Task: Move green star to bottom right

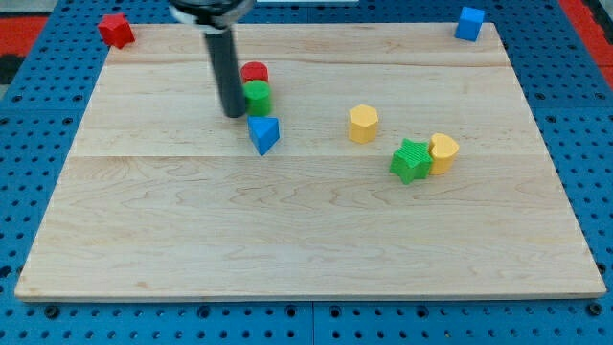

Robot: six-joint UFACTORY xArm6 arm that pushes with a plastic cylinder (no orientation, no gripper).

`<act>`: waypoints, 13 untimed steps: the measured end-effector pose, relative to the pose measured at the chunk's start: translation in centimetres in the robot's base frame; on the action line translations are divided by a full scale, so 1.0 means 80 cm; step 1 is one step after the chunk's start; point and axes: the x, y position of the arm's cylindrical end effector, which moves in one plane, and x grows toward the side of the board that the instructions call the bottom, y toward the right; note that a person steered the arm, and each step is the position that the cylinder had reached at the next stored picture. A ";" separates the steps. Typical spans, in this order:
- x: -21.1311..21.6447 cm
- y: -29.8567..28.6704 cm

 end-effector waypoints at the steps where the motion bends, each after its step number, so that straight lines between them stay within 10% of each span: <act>1: 0.046 0.097; 7: 0.204 0.353; 13: 0.230 0.373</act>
